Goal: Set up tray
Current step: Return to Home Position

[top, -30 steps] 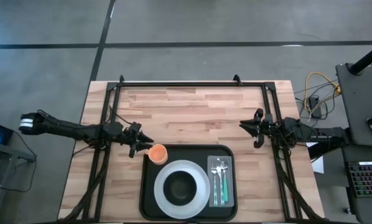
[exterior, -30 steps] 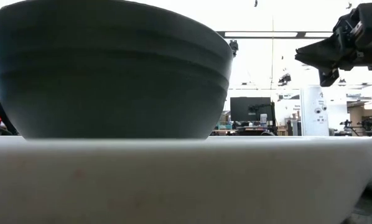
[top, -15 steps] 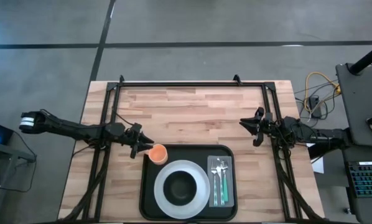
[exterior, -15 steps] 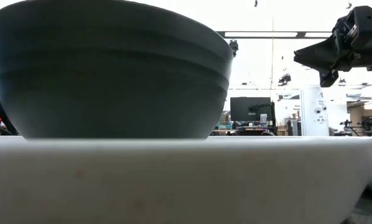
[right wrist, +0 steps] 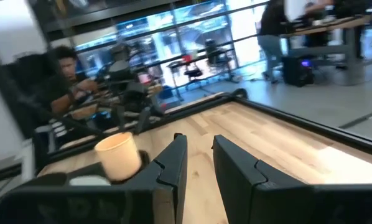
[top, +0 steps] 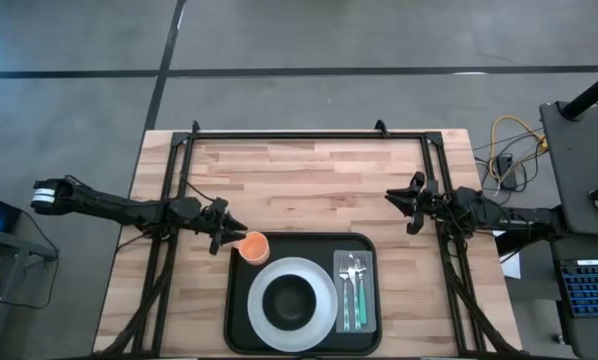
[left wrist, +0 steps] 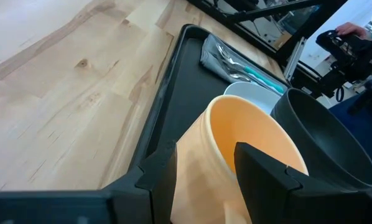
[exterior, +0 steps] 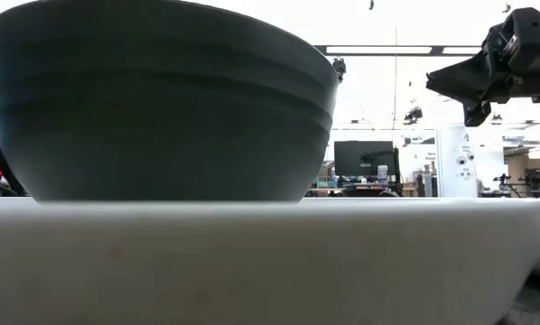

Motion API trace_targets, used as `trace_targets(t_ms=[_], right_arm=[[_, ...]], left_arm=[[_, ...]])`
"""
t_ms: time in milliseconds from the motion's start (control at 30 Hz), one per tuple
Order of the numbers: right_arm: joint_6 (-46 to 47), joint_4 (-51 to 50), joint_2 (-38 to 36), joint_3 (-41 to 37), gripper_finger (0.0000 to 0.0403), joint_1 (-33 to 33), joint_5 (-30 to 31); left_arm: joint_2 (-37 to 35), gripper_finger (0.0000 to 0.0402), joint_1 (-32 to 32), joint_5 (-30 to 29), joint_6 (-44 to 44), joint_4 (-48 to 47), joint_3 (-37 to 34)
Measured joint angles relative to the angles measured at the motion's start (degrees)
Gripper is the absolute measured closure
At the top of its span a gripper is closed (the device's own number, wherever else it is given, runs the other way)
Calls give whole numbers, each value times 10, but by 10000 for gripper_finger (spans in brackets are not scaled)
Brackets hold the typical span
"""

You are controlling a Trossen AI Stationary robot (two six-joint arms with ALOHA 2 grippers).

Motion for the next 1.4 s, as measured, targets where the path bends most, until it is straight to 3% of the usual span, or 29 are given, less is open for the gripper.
trace_targets(t_ms=[233, 467, 767, 1033, 1400], right_arm=[[-61, 1, 0, 0, 335, 0, -117], [-176, 2, 0, 0, 335, 0, -94], [-288, 34, 0, 0, 335, 1, -145], [-278, 31, 0, 0, 335, 5, -218], [-277, 27, 0, 0, 335, 8, -220]], left_arm=[[0, 261, 0, 0, 0, -1, 0], [0, 261, 0, 0, 0, -2, 0], [0, 261, 0, 0, 0, -2, 0], [0, 261, 0, 0, 0, -2, 0], [0, 261, 0, 0, 0, -2, 1]])
